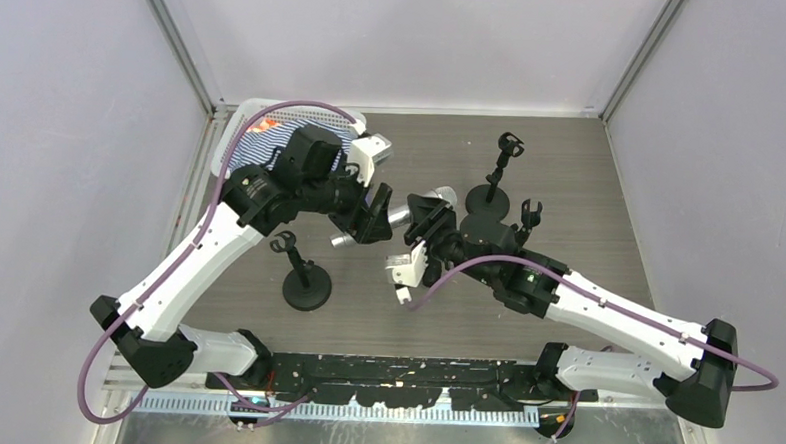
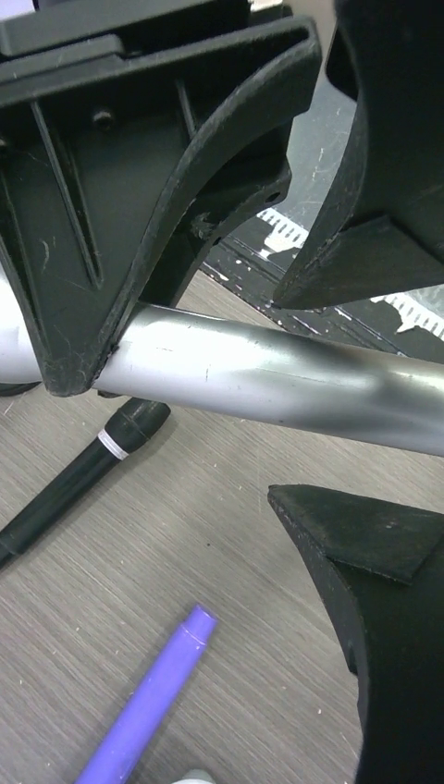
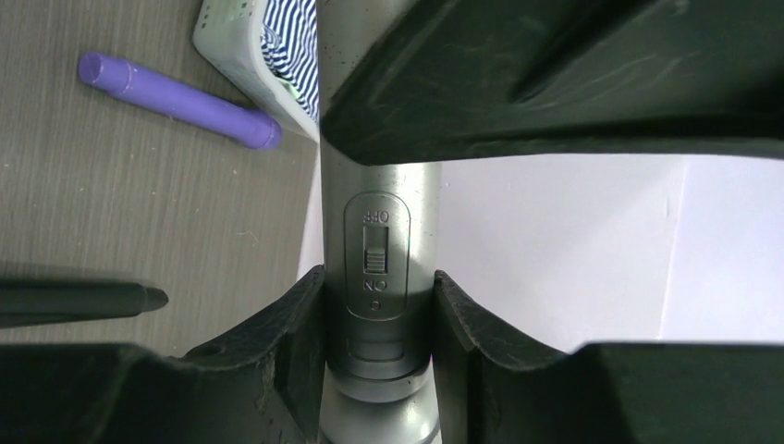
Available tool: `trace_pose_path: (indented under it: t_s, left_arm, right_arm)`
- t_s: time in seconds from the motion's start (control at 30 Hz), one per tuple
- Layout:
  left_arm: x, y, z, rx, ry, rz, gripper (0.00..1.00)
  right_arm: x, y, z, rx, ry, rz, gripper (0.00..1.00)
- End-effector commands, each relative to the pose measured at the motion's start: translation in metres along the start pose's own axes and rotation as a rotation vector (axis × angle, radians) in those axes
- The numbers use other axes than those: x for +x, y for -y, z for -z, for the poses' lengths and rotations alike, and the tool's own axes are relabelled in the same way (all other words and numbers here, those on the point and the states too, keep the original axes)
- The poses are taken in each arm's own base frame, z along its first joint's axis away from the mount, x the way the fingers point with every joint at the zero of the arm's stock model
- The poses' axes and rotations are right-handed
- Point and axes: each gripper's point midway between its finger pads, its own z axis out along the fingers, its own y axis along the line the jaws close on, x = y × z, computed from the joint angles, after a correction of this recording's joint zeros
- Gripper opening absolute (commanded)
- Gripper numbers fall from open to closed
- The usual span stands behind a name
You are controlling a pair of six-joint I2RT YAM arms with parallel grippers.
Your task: Attach the microphones to the stand
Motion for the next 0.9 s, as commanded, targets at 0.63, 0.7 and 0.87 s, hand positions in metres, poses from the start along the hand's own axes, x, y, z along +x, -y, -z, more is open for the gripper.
trace_pose_path:
  t_s: [0.63,0.7,0.87]
  left_arm:
    - [-0.001,-0.003,0.001,-0.033,0.04,-0.043,0.0]
    - [-0.007,-0.009,0.004,-0.078,0.083,-0.041,0.0]
    - [-0.031,-0.016,0.018,-0.146,0.26,-0.014,0.0]
  right_arm:
    - [-0.021,0.084,0.024,0.314,0.117,-0.127,0.65]
    - [-0.025,0.091,0.034,0.363,0.163,-0.237,0.71]
    - [-0.022,0.11,0.063,0.518,0.252,-0.644,0.79]
